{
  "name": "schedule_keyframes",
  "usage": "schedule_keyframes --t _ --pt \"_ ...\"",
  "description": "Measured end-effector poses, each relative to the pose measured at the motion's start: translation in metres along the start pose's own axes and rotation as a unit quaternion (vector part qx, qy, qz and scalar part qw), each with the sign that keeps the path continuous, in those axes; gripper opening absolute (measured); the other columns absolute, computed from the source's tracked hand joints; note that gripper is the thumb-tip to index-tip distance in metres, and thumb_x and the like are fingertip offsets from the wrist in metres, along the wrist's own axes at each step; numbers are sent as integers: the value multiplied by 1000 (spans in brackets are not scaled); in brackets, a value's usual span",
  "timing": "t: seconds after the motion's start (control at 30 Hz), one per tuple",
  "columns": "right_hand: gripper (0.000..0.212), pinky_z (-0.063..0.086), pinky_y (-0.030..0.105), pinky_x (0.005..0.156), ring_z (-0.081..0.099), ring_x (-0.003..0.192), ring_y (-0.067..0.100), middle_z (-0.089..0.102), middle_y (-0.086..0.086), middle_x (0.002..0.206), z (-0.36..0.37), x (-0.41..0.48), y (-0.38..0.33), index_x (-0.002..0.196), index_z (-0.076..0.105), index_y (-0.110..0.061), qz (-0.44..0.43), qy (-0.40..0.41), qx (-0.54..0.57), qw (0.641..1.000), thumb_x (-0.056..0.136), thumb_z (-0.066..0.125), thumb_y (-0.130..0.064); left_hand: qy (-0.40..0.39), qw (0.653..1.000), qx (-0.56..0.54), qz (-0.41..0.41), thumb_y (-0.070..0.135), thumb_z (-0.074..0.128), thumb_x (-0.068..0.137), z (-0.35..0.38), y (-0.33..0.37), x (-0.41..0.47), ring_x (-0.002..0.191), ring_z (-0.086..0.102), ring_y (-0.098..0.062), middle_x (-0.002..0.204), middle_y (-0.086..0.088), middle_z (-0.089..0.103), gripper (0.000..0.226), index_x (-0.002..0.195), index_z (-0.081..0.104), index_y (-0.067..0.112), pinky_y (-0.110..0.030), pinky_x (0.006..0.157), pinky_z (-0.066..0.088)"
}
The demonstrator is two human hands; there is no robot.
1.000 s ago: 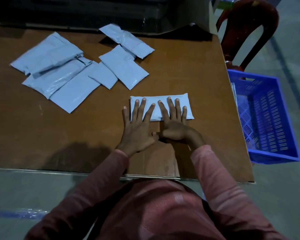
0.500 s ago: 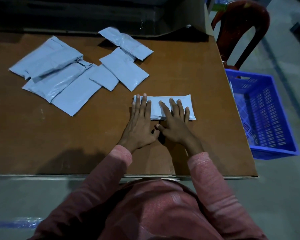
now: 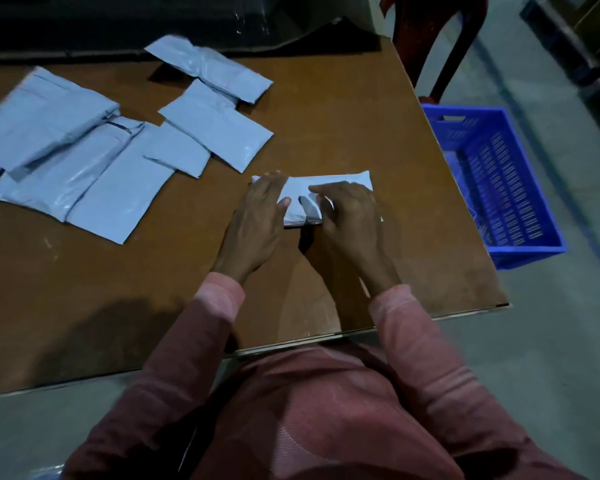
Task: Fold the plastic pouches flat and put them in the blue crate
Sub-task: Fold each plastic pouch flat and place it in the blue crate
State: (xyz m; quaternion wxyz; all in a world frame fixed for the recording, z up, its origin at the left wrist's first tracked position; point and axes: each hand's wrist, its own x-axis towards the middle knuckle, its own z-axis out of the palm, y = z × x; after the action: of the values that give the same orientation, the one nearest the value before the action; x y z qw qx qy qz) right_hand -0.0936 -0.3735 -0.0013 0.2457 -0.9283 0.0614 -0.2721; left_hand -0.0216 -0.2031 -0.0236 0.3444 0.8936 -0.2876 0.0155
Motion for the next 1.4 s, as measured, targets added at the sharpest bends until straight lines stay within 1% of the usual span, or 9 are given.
schedule_keyframes --t 0.13,0.2,0.3,0.43,0.63,0.97,1.17,1.3,1.4 --pt "37 52 46 90 68 93 32 75 12 100 30 27 2 107 76 -6 -6 -63 18 998 73 62 -5 32 998 62 -3 33 39 108 8 -9 18 117 55 -30 130 -16 58 40 132 57 7 -49 94 51" --pt "29 50 44 88 66 94 31 73 10 102 46 29 4 109 74 -7 -13 -64 -10 998 89 56 -18 21 994 109 -7 38 30 108 13 -14 19 119 54 -32 134 -17 57 48 134 56 7 -48 98 49" --pt "36 39 42 108 62 114 26 69 6 121 64 22 11 122 68 -11 -17 -48 -105 993 104 40 -26 2 987 161 -12 45 17 109 21 -18 14 140 45 -34 149 -18 49 58 147 46 12 -50 115 38" --pt "42 30 44 118 50 136 25 60 6 141 70 16 18 138 60 -10 -37 -41 -150 987 108 35 -27 -21 975 220 -32 48 11 109 25 -16 14 155 24 -30 163 -12 35 63 158 32 14 -56 124 20" --pt "44 26 46 120 38 146 20 54 0 148 73 14 14 143 55 -14 -35 -55 -190 980 107 33 -28 -31 967 246 -52 42 14 110 28 -15 11 158 13 -28 168 -9 25 60 161 25 12 -60 123 15" --pt "46 29 44 117 45 140 24 56 7 146 64 31 10 146 50 -13 14 -94 -132 987 104 41 -31 -50 969 238 -52 50 9 105 13 -9 28 156 18 -34 164 -11 34 70 156 38 12 -64 123 12" --pt "43 44 39 94 58 107 32 65 15 118 69 60 14 135 58 -3 21 -3 -110 994 95 55 -19 -15 981 186 -57 44 16 104 22 -12 49 150 32 -34 156 -16 44 63 145 50 9 -57 121 25" --pt "34 44 40 94 60 106 26 68 5 119 79 52 18 109 71 -13 36 -25 -165 985 102 42 -29 25 989 143 -27 38 25 107 34 -23 43 148 37 -34 154 -17 47 52 140 54 11 -55 120 29" --pt "40 40 41 102 59 119 23 68 1 129 82 46 18 114 72 -16 34 -30 -186 982 104 38 -34 32 988 150 -17 37 25 108 35 -23 41 153 28 -32 159 -13 41 51 147 50 15 -54 124 20"
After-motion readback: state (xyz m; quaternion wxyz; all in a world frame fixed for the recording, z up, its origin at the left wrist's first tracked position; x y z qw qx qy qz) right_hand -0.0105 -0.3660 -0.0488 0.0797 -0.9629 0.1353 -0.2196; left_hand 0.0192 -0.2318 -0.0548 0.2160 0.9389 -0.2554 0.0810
